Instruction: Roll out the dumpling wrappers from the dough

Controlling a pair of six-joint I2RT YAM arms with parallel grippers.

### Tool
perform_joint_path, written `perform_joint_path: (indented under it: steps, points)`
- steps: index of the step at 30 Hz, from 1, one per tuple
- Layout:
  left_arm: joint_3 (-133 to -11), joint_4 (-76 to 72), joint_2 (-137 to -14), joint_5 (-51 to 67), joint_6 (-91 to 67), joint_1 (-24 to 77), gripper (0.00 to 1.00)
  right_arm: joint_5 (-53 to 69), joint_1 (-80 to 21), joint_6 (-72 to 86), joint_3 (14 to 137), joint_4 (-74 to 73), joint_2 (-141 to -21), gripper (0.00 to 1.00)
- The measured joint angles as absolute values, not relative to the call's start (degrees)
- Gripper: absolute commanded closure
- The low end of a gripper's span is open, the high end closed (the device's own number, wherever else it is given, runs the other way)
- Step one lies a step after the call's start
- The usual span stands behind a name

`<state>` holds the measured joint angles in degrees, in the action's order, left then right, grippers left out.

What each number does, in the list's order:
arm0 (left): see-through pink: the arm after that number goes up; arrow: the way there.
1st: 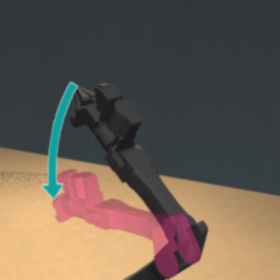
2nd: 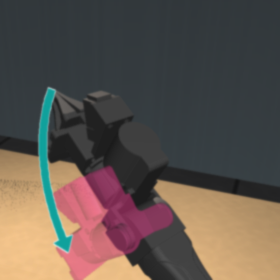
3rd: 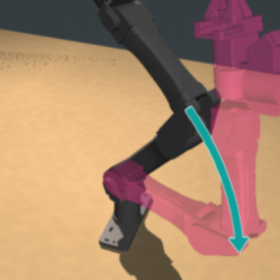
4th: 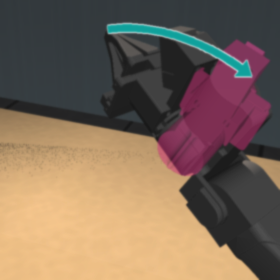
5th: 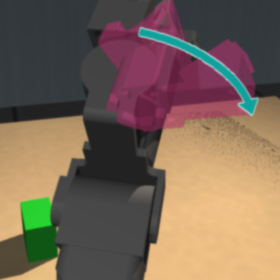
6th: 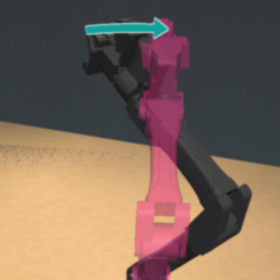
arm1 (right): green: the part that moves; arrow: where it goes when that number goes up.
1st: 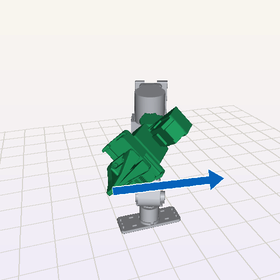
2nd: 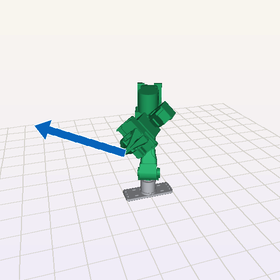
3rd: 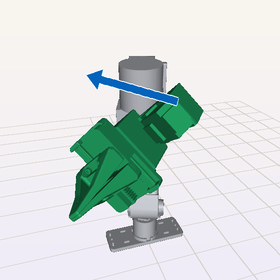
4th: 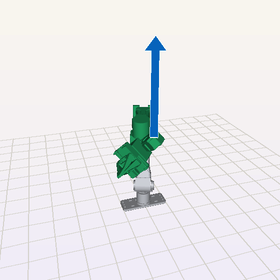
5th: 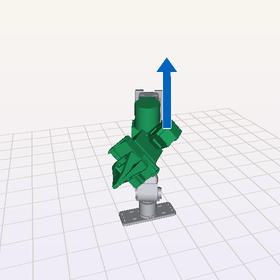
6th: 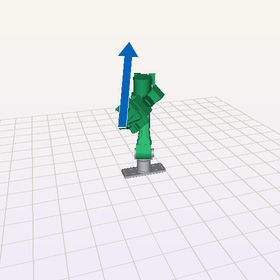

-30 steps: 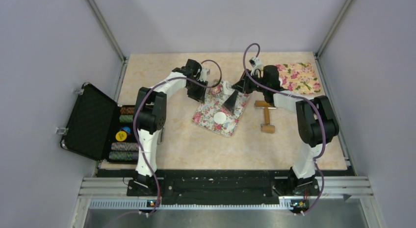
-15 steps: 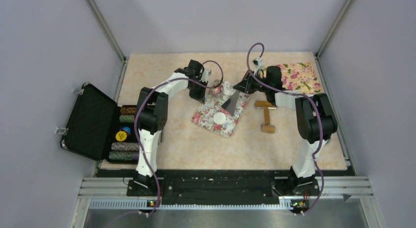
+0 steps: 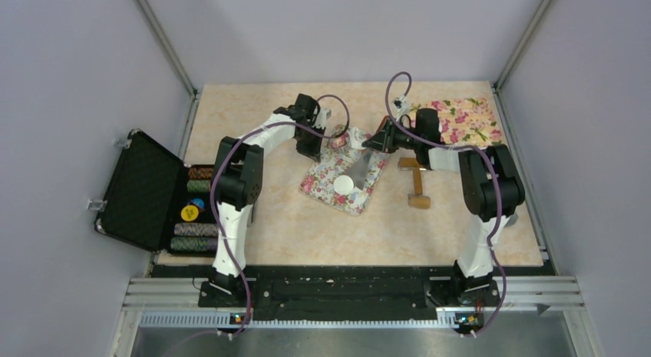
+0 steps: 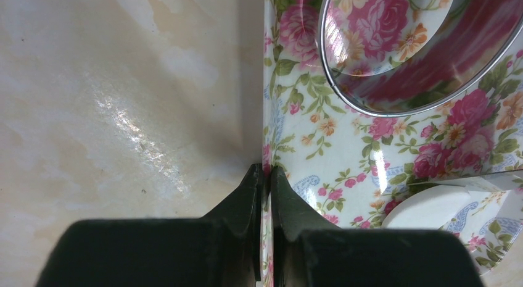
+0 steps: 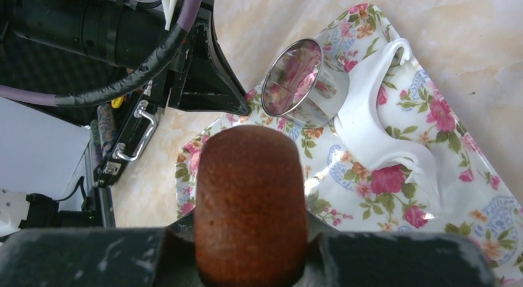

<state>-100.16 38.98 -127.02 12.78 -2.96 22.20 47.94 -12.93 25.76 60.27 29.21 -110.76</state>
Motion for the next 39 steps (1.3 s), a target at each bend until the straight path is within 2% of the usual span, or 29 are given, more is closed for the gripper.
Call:
perform_joint_path:
  steps: [39]
  points:
    - [-100.16,38.98,-127.02,12.51,-3.09,22.41,1.0,53.06,-12.97,39.92,60.38,36.99,-118.83,1.0]
